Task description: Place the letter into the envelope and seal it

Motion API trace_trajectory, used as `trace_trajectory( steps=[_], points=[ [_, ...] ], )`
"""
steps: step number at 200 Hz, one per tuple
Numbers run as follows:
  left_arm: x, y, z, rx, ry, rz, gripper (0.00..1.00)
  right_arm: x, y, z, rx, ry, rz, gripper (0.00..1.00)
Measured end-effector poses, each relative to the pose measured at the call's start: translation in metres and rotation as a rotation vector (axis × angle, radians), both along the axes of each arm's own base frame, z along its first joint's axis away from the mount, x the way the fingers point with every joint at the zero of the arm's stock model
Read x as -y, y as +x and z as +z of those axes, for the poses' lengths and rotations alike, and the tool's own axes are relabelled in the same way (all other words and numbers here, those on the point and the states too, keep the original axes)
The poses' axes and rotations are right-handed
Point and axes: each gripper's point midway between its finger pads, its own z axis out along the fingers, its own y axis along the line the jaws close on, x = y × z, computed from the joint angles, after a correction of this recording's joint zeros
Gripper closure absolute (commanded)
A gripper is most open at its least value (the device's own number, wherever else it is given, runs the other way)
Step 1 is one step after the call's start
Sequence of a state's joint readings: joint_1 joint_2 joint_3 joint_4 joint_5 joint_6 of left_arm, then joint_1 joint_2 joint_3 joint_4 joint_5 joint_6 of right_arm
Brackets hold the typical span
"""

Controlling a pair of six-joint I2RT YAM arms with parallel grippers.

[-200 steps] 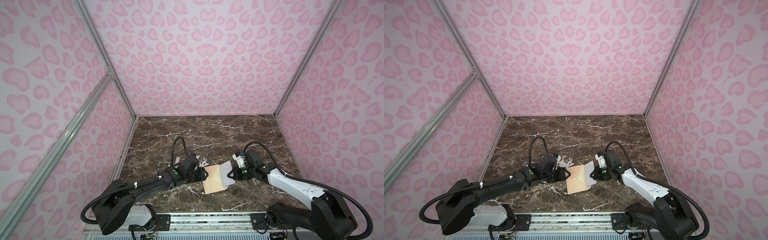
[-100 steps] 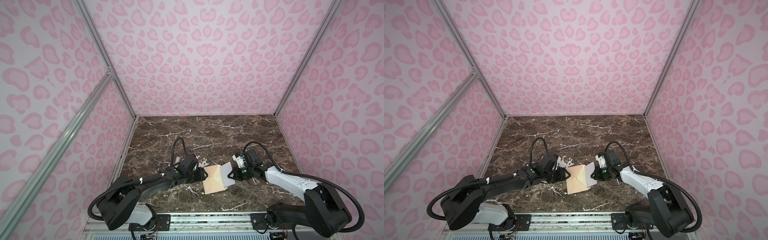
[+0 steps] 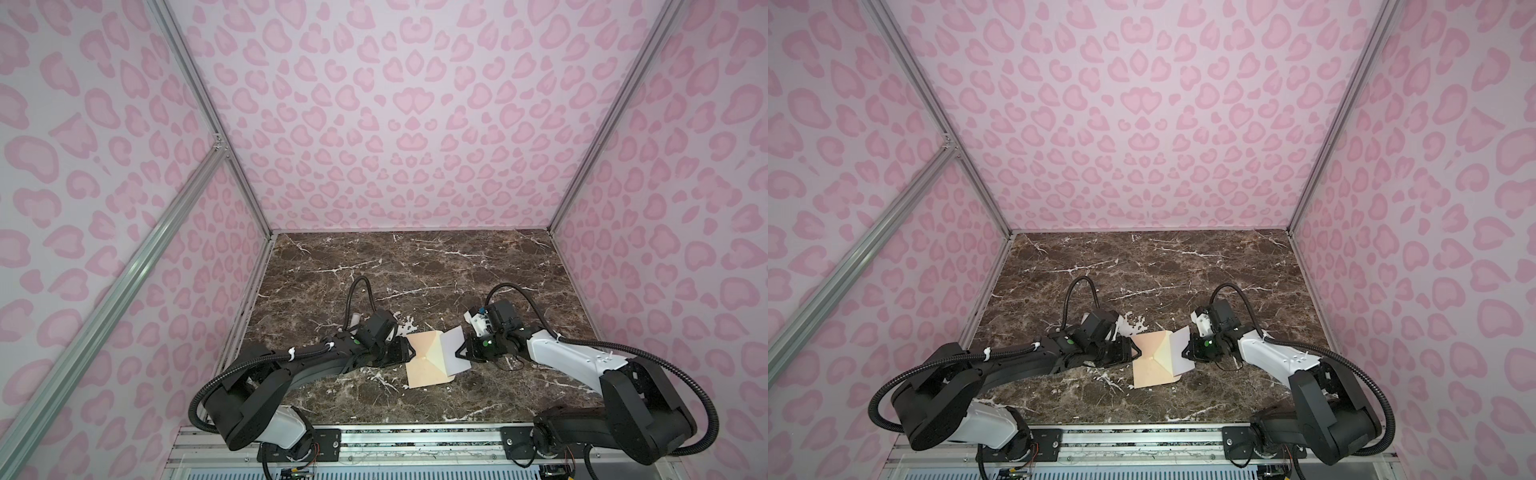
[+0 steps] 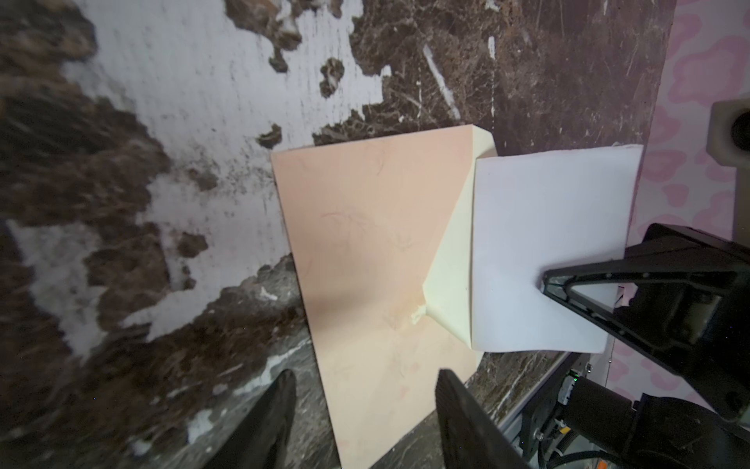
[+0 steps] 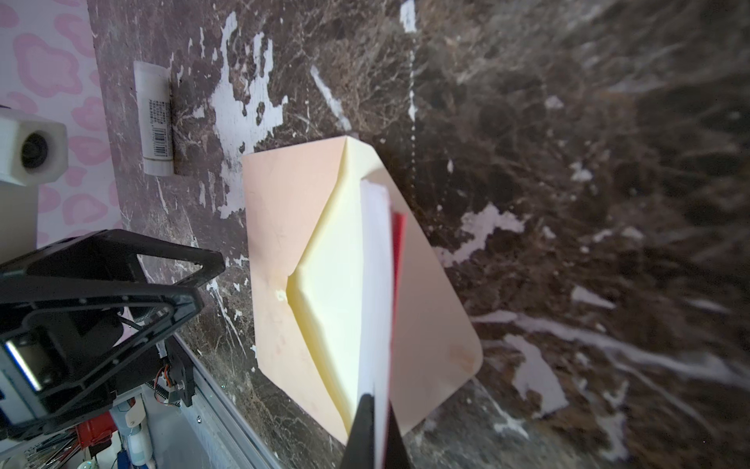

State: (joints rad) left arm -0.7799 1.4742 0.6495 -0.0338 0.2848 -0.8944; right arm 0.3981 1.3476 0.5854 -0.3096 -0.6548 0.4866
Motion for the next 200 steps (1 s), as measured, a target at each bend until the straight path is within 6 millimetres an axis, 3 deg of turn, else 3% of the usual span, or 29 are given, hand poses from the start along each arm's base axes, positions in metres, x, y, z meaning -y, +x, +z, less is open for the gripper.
trace_trajectory(
  steps=[59,200],
  points=[
    [-0.001,-0.002,-0.012,-0.031,0.018,-0.010,0.43,0.000,0.000,-0.003,0.003,0.002,0.000,1.00],
    [0.013,0.005,-0.012,-0.032,-0.065,-0.043,0.44,-0.006,0.000,-0.003,0.022,0.064,-0.010,0.96]
  ],
)
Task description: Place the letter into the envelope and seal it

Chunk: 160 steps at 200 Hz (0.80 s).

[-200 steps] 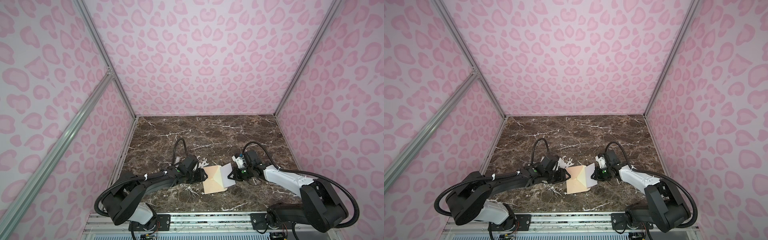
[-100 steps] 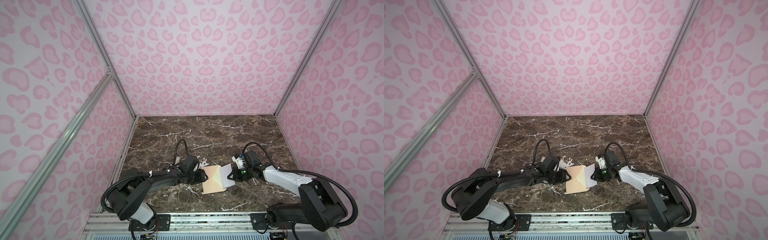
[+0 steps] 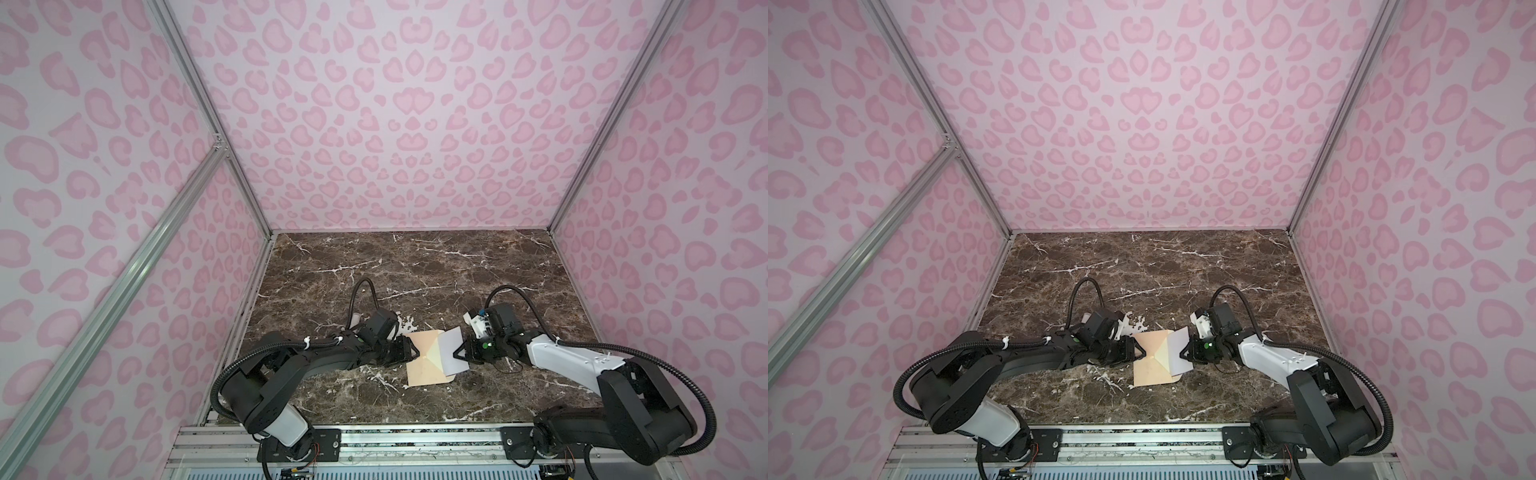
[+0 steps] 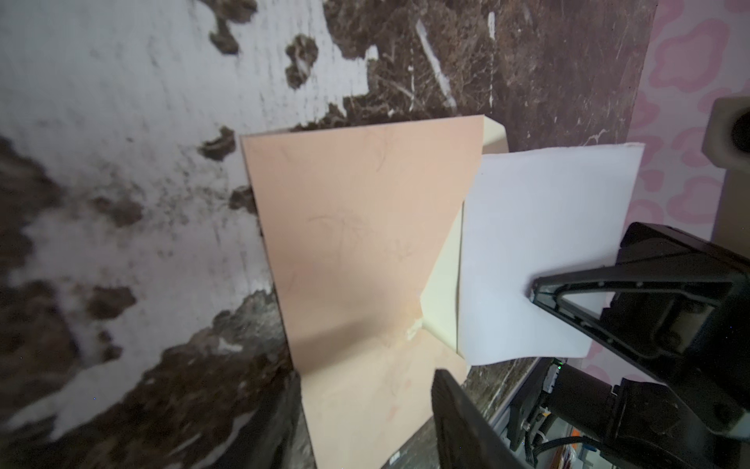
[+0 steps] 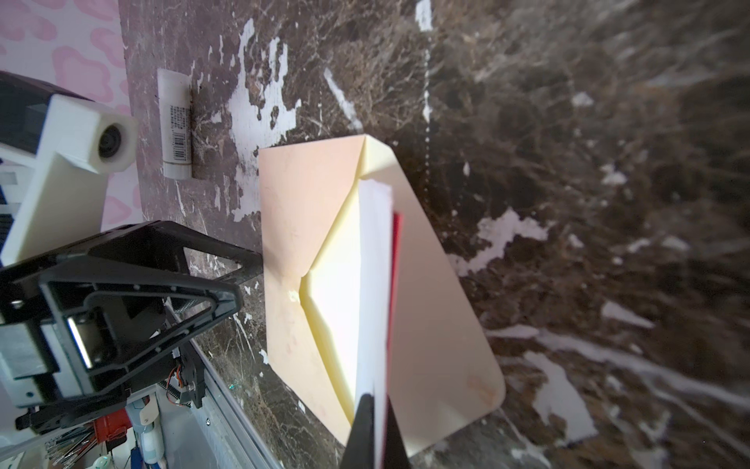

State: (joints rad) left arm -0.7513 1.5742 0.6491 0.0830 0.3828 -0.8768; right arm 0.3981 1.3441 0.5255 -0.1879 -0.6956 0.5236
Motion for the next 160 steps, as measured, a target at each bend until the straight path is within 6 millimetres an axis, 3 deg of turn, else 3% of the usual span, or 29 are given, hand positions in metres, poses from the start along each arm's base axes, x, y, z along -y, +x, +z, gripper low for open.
trace_trajectory(
  steps=[160],
  points=[
    [0.005,0.003,0.000,0.005,-0.033,-0.021,0.45,0.003,-0.002,-0.014,-0.026,-0.021,-0.012,0.95]
  ],
)
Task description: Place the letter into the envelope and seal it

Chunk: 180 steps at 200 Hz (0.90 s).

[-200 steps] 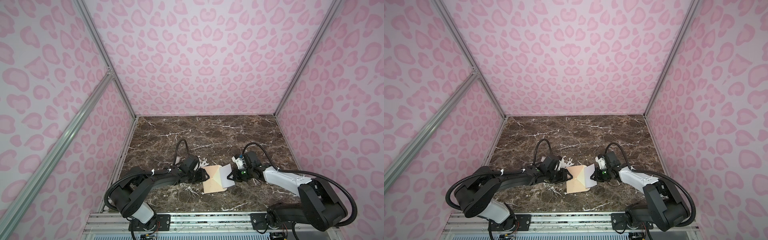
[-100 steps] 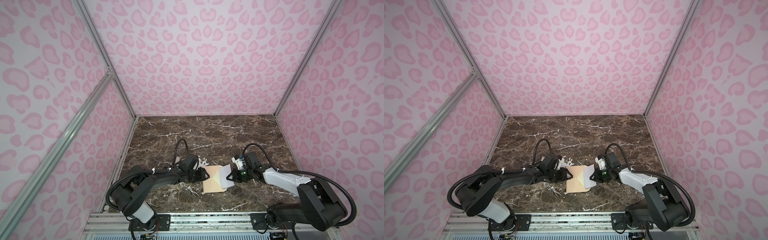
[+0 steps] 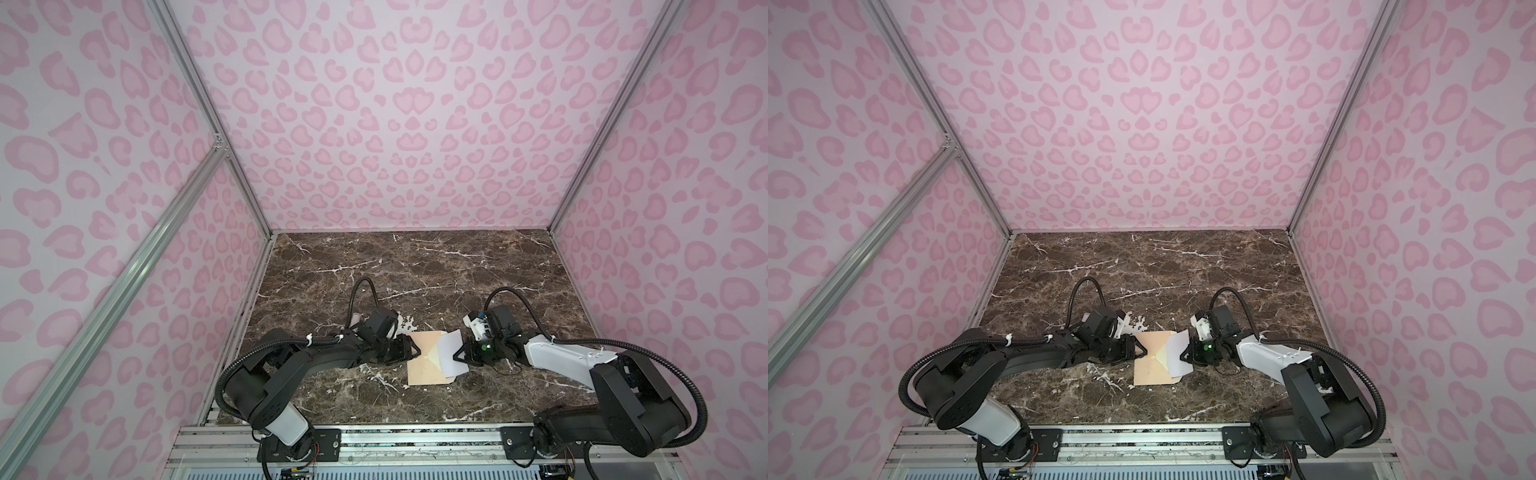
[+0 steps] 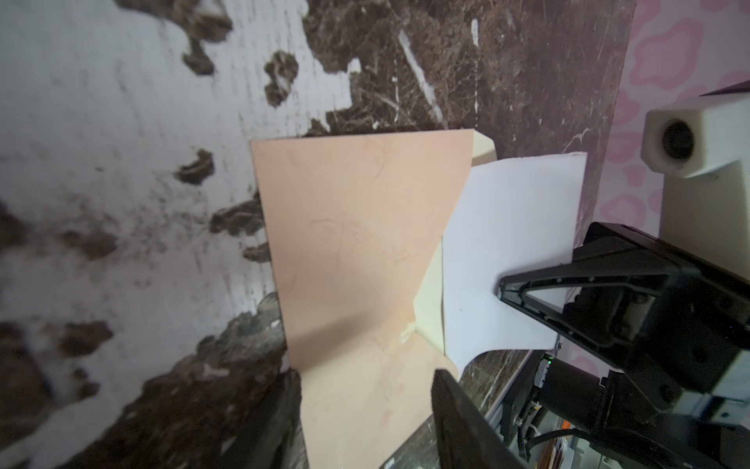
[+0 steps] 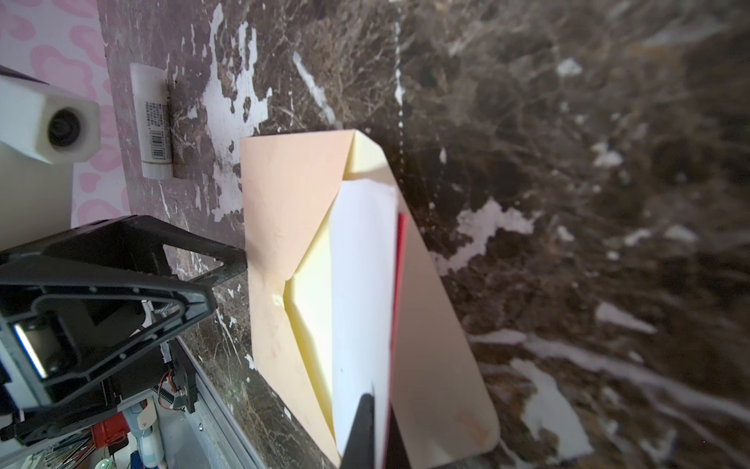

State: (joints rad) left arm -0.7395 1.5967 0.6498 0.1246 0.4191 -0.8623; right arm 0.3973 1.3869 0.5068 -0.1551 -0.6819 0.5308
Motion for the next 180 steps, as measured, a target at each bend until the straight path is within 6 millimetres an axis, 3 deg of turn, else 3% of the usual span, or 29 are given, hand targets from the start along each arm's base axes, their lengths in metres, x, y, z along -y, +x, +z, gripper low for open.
trace_trajectory(
  steps=[67,180],
  points=[
    [0.001,0.000,-0.001,0.003,-0.007,-0.002,0.46,0.001,-0.006,-0.010,-0.014,-0.013,-0.014,0.95],
    [0.005,0.001,-0.001,0.011,-0.031,-0.010,0.47,-0.017,-0.005,-0.010,-0.003,0.020,-0.026,0.95]
  ],
)
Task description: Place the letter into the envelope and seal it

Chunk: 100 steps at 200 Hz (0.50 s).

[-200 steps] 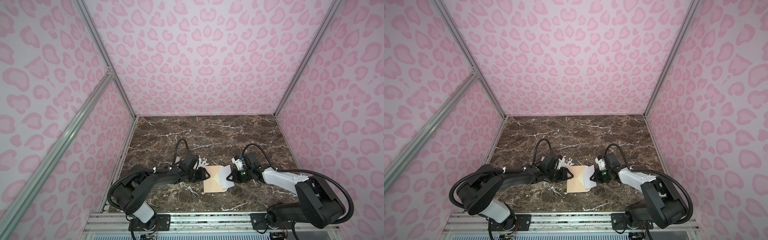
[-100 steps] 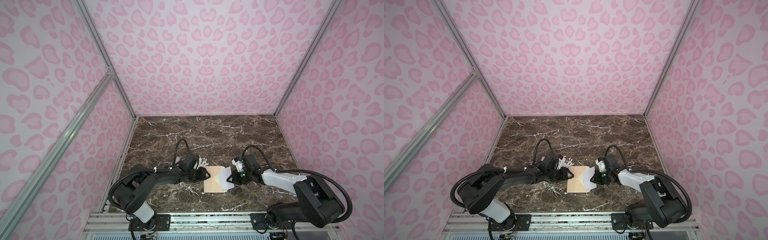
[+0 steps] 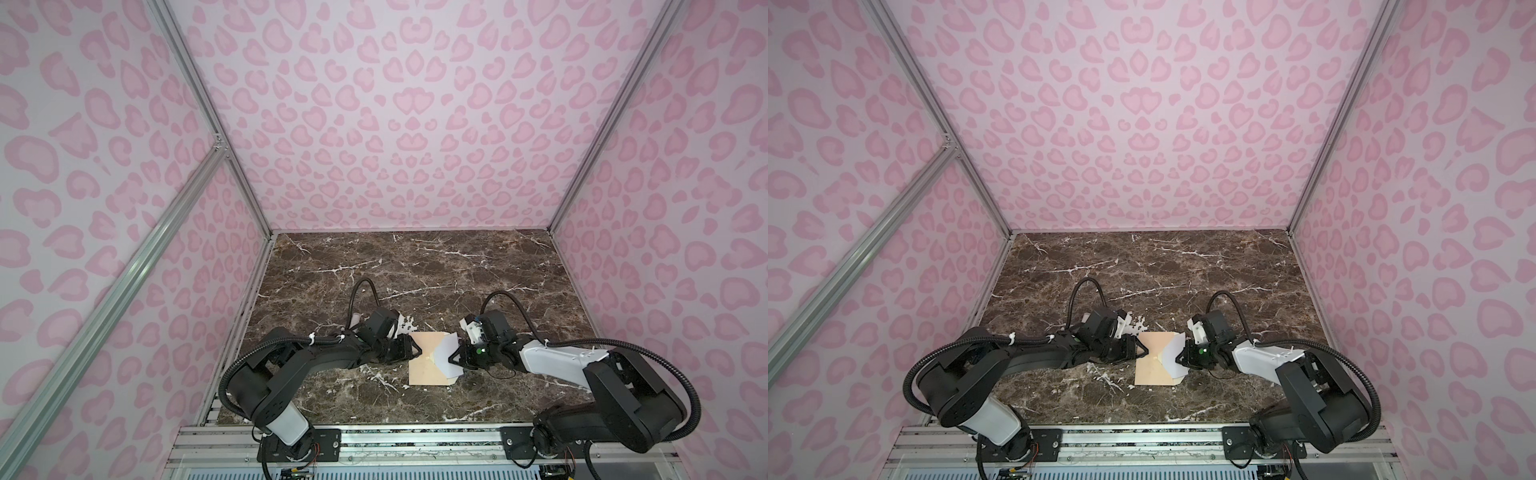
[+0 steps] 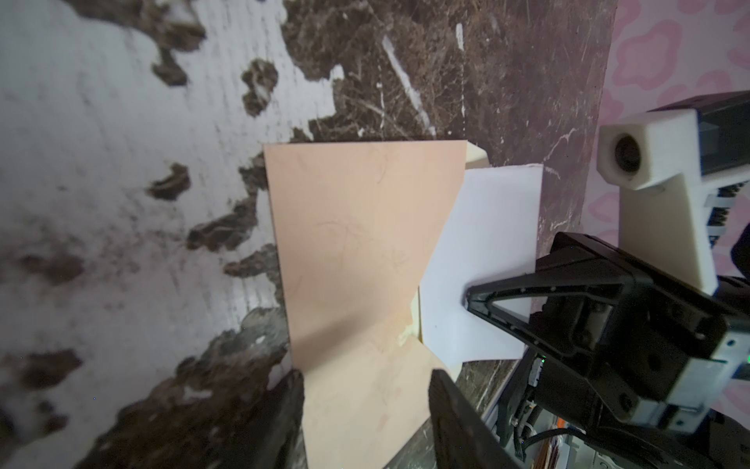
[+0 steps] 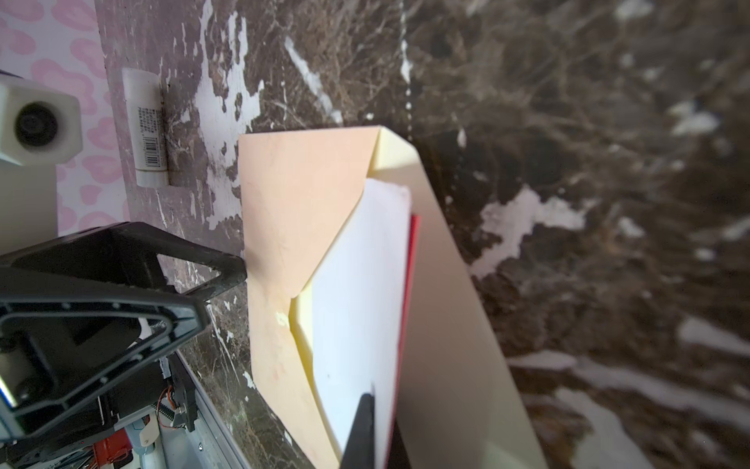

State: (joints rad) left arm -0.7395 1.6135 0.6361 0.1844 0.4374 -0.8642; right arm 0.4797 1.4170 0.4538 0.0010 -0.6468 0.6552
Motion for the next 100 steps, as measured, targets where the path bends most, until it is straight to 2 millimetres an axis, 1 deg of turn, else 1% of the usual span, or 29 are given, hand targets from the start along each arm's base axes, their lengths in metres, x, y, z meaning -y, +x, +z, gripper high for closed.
trace_trajectory(
  steps=[50,100],
  points=[
    [0.001,0.000,0.000,0.000,-0.010,-0.002,0.47,-0.008,-0.002,-0.003,-0.001,0.004,0.013,0.94],
    [0.003,-0.001,0.000,-0.002,-0.022,0.002,0.47,-0.016,0.000,-0.001,0.009,0.008,0.017,0.87]
  ],
)
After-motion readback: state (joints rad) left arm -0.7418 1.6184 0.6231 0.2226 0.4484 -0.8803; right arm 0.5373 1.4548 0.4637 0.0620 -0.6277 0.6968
